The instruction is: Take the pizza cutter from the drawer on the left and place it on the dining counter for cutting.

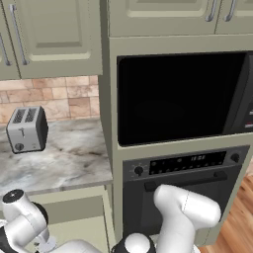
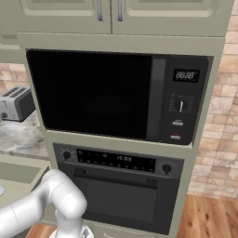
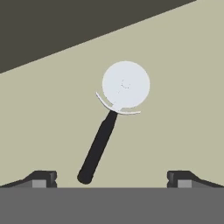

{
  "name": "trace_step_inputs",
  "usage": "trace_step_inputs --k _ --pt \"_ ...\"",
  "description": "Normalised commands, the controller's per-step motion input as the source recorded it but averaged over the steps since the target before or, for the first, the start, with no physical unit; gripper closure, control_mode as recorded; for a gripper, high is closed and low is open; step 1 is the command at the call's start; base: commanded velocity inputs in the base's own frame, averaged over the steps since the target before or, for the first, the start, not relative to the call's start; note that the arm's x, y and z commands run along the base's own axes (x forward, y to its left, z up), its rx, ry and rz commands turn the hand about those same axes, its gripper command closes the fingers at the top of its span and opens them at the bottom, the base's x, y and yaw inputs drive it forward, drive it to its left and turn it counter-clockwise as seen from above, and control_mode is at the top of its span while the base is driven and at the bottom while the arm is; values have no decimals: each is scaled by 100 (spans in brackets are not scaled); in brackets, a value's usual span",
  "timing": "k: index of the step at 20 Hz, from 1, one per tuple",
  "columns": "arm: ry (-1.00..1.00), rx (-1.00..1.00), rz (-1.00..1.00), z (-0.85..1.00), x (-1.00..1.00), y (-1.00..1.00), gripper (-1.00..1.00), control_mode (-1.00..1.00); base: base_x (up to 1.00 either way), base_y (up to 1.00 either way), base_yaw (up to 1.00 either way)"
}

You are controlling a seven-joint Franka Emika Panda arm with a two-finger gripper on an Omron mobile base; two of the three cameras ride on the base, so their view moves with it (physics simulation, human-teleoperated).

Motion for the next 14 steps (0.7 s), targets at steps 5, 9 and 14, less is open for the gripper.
trace_step_inputs --k 5,9,14 --pt "0 0 0 -3 0 0 -100 -100 0 0 0" --pt "0 0 0 -1 0 0 -100 -100 0 0 0" --pt "0 0 0 -1 0 0 -100 -100 0 0 0"
